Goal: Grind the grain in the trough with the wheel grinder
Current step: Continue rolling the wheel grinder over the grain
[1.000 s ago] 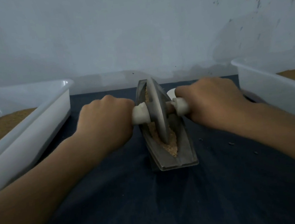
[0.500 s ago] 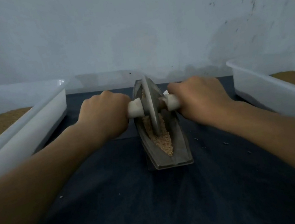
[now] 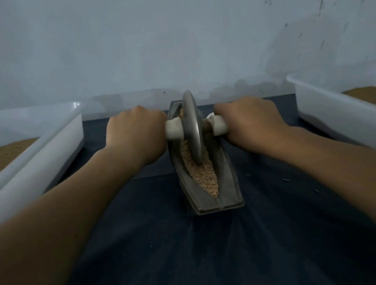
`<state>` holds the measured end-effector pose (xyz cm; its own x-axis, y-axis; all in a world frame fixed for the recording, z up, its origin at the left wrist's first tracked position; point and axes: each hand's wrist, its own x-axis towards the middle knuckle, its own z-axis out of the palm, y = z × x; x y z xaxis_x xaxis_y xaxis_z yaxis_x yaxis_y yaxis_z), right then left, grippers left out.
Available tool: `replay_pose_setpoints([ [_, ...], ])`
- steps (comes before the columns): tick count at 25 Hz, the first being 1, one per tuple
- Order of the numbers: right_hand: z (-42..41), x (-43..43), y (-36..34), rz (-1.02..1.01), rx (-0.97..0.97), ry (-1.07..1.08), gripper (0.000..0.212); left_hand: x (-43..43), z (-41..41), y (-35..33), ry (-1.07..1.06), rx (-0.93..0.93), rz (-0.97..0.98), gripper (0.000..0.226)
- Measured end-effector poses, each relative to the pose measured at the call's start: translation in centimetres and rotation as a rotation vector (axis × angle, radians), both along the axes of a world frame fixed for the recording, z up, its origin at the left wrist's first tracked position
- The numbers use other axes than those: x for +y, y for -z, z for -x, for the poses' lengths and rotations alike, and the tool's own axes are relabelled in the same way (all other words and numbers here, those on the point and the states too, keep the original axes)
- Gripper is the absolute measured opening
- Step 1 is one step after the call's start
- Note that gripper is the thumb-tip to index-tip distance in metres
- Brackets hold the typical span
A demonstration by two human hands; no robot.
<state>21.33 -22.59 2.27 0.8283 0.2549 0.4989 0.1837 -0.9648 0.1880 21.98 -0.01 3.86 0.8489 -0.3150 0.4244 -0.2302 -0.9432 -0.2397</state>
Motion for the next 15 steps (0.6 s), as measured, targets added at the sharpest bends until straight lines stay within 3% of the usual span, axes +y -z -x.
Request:
replay_pose_setpoints([
  [2,1.6,-0.7,0.0,0.058,-0.071,-0.054,0.024,1.0,1.5,0.5,0.043,-0.033,-0.003,0.006],
  [5,5.7,-1.6,0.0,0.077,-0.212,-0.134,0.036,2.6,4.5,0.7,0.163,-0.212,-0.076,0.026],
  [11,7.6,-1.3,-0.8,0.035,-0.125,-0.090,0.020,2.1,6.2,-0.3,0.104,-0.210,-0.081,0.022],
  [15,7.0,-1.5,-0.4,0.039,-0.155,-0.113,0.023,2.2,5.7,0.1,0.082,-0.206,-0.059,0.015],
])
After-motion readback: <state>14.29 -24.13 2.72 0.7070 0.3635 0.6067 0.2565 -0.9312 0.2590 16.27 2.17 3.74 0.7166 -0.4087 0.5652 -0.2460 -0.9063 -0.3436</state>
